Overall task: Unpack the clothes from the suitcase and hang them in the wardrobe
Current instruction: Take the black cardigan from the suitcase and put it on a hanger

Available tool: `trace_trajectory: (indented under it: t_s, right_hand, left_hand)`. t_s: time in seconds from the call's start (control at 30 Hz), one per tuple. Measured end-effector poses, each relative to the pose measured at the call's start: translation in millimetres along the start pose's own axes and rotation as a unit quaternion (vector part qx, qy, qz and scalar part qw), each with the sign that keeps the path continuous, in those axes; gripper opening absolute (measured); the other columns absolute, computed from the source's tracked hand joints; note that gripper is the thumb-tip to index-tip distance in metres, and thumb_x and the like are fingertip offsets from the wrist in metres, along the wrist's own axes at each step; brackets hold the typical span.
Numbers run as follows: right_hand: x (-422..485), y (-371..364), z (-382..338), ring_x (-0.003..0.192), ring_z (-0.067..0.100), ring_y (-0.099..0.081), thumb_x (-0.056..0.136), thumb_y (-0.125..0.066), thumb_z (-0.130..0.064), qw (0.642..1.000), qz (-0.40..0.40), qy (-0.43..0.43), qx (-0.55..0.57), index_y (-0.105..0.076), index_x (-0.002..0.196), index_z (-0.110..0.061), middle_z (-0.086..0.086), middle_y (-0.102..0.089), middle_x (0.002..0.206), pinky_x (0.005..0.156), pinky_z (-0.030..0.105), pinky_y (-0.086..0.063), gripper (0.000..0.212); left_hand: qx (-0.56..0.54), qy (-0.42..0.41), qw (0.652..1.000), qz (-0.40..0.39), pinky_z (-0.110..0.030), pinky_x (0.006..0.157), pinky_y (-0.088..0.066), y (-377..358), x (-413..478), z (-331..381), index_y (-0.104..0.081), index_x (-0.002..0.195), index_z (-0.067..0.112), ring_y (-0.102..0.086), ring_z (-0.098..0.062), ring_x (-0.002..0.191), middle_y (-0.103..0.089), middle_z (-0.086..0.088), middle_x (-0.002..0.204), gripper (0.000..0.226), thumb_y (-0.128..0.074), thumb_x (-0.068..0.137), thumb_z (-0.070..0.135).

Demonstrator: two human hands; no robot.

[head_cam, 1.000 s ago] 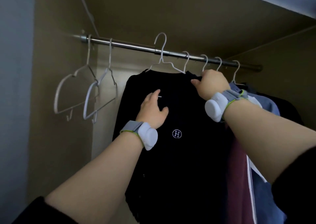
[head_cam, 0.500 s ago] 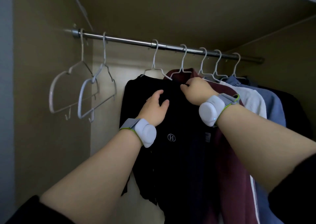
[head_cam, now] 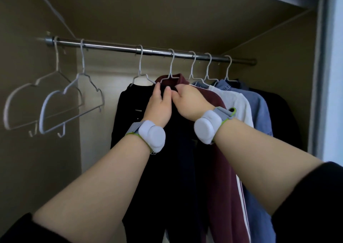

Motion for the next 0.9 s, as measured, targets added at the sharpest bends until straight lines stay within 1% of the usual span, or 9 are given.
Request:
trace_trajectory:
  t_s: [0.1,0.23,0.3,0.37,0.5,0.6,0.7,0.77,0.9]
  right_hand:
    - [3,-1,-3,0.076,0.022,-0.043,0.1,-0.038,-0.021,1.0,-0.007,-0.013,0.013,-0.033,0.063,-0.016,-0.001,-0.038,0.063,0.062,0.024,-0.023,0.038]
    - [-6,-2,5,0.088,0.028,-0.056,0.1,-0.04,-0.031,0.997,-0.017,-0.011,0.071,-0.058,0.089,-0.005,0.011,-0.061,0.086,0.069,0.026,-0.033,0.033]
    - [-17,4,12,0.097,0.028,-0.058,0.1,-0.037,-0.035,0.996,0.016,-0.011,0.082,-0.061,0.097,-0.008,0.011,-0.065,0.096,0.075,0.027,-0.036,0.036]
    - [-28,13,24,0.097,0.029,-0.058,0.101,-0.035,-0.033,0.995,0.069,-0.017,0.073,-0.061,0.093,-0.007,0.01,-0.065,0.094,0.079,0.03,-0.039,0.037]
    - [-51,17,57,0.099,0.022,-0.061,0.096,-0.045,-0.023,0.984,0.154,-0.058,0.073,-0.067,0.1,-0.015,0.004,-0.068,0.103,0.084,0.031,-0.045,0.024]
    - [-72,10,72,0.089,0.018,-0.06,0.093,-0.048,-0.019,0.986,0.136,-0.071,0.067,-0.067,0.1,-0.017,0.003,-0.066,0.102,0.081,0.027,-0.044,0.02]
    - [-99,4,81,0.073,0.009,-0.053,0.092,-0.05,-0.016,0.99,0.098,-0.09,0.049,-0.068,0.1,-0.017,0.0,-0.065,0.091,0.072,0.019,-0.038,0.019]
    - [-110,-1,85,0.061,0.003,-0.049,0.092,-0.051,-0.014,0.992,0.07,-0.097,0.05,-0.068,0.099,-0.017,-0.005,-0.063,0.081,0.069,0.018,-0.037,0.018]
    - [-148,-6,93,0.053,0.001,-0.046,0.092,-0.052,-0.013,0.984,0.073,-0.149,0.058,-0.067,0.098,-0.016,-0.01,-0.056,0.067,0.059,0.018,-0.036,0.017]
  left_hand:
    - [0.0,0.015,1.0,0.001,-0.027,0.108,-0.022,4,-3,2,-0.018,0.151,0.028,-0.028,-0.022,0.14,-0.029,-0.004,0.154,0.053,-0.028,0.101,0.043]
    - [0.003,0.016,1.0,-0.01,-0.025,0.11,-0.019,9,-14,-2,-0.023,0.149,0.028,-0.027,-0.019,0.142,-0.029,-0.001,0.154,0.049,-0.029,0.102,0.038]
    - [0.01,0.019,1.0,-0.012,-0.024,0.11,-0.019,9,-24,-6,-0.024,0.149,0.027,-0.027,-0.018,0.141,-0.03,0.0,0.154,0.049,-0.029,0.102,0.036]
    - [0.011,0.027,1.0,-0.008,-0.024,0.11,-0.02,9,-34,-11,-0.025,0.149,0.026,-0.028,-0.017,0.141,-0.032,0.001,0.153,0.048,-0.03,0.102,0.036]
    - [0.032,0.028,0.999,0.004,-0.021,0.103,-0.026,6,-52,-21,-0.031,0.146,0.022,-0.037,-0.017,0.134,-0.038,-0.002,0.148,0.048,-0.035,0.1,0.035]
    - [0.043,0.02,0.999,0.0,-0.02,0.09,-0.038,-2,-67,-24,-0.034,0.142,0.02,-0.052,-0.012,0.11,-0.046,-0.004,0.137,0.049,-0.043,0.098,0.037]
    - [0.047,0.02,0.998,-0.047,-0.015,0.074,-0.042,-16,-88,-28,-0.034,0.14,0.021,-0.055,-0.002,0.087,-0.049,0.0,0.123,0.053,-0.052,0.093,0.039]
    - [0.074,0.006,0.996,-0.051,-0.02,0.072,-0.046,-19,-98,-31,-0.036,0.134,0.019,-0.055,-0.004,0.08,-0.051,0.002,0.109,0.053,-0.059,0.09,0.037]
    - [0.068,-0.027,0.994,-0.078,-0.03,0.071,-0.049,-32,-123,-36,-0.042,0.11,0.019,-0.052,-0.014,0.069,-0.051,0.007,0.076,0.029,-0.061,0.088,0.024]
Point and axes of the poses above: each hand's wrist, its own x-axis towards the middle knuckle, its own y-axis out of the back of the hand, z = x × y, the point moved 3 cm from there along x, towards the middle knuckle
